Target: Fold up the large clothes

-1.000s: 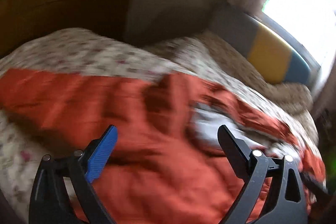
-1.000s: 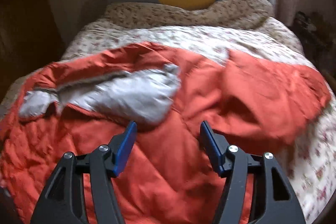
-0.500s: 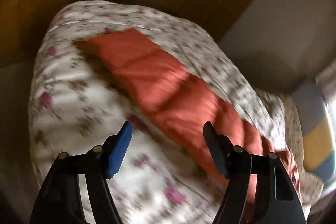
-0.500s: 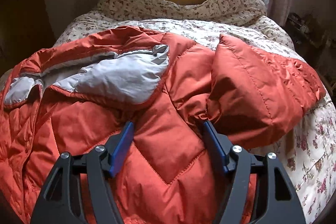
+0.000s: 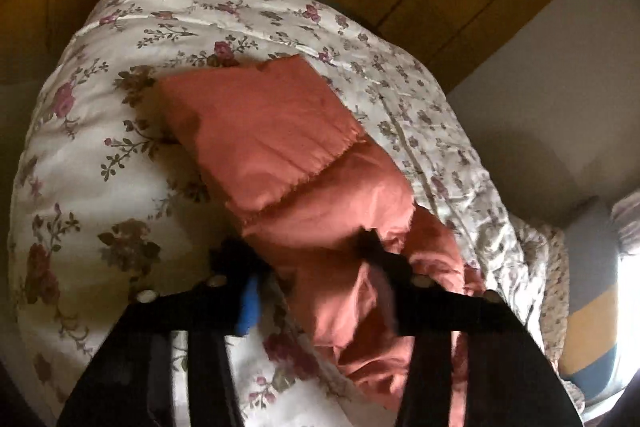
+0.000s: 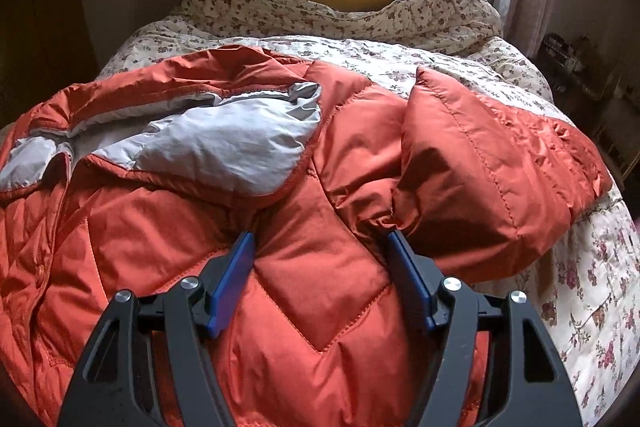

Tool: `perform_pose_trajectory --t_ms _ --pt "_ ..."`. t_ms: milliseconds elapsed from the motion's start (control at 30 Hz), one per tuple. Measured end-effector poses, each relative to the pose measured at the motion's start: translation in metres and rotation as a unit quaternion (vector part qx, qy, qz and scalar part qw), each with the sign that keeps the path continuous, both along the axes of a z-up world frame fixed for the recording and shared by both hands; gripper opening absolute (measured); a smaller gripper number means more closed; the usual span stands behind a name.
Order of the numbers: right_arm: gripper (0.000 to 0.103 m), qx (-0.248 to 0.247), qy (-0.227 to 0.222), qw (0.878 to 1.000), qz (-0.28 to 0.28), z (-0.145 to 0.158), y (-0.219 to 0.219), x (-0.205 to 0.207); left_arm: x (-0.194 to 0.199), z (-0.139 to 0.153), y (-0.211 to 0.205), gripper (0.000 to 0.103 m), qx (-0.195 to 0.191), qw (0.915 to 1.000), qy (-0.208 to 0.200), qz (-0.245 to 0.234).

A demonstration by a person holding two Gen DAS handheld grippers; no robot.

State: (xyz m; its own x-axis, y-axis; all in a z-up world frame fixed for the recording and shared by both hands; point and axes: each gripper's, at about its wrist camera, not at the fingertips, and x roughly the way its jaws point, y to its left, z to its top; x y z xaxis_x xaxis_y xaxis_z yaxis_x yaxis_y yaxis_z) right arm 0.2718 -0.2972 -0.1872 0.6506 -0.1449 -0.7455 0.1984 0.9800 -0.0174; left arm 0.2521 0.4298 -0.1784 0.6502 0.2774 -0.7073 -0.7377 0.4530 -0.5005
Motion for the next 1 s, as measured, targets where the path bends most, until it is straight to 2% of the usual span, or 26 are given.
perform_pose_trajectory --t_ms 33,100,133,200,300,367,567,667,800,1000 --pt "0.068 -0.001 0.0 1.0 0.0 0.0 0.0 0.0 0.002 0.0 -0.001 0.024 0.003 1.0 0.003 -0.004" --pt "0.068 0.0 0.0 1.0 0.0 0.0 0.0 0.0 0.003 0.005 -0.006 0.015 0.019 0.9997 0.004 -0.011" --pt "0.068 0.0 0.0 1.0 0.0 0.0 0.0 0.0 0.002 0.013 -0.014 0.012 0.051 0.9986 0.009 -0.01" --pt "0.068 0.0 -0.001 1.0 0.0 0.0 -0.001 -0.001 0.001 0.03 -0.034 0.011 0.114 0.9934 0.011 -0.012" --pt "0.068 0.001 -0.001 1.0 0.0 0.0 -0.002 -0.001 -0.001 0.056 -0.073 0.011 0.181 0.9822 -0.021 -0.047" --pt "0.068 0.002 -0.002 1.0 0.0 0.0 -0.003 -0.001 0.001 0.074 -0.108 0.011 0.222 0.9698 -0.043 -0.091" --pt "0.068 0.004 -0.003 1.0 -0.001 0.001 -0.003 -0.002 0.015 0.103 -0.196 0.011 0.272 0.9373 -0.08 -0.202" --pt "0.068 0.002 -0.003 1.0 0.0 0.002 -0.004 -0.002 0.018 0.111 -0.243 0.011 0.303 0.9136 -0.09 -0.256" --pt "0.068 0.005 -0.003 1.0 -0.001 0.002 -0.004 -0.002 0.022 0.11 -0.302 0.011 0.331 0.8844 -0.079 -0.319" --pt "0.068 0.005 -0.004 1.0 -0.001 0.002 -0.004 -0.003 0.034 0.097 -0.367 0.011 0.34 0.8587 -0.059 -0.379"
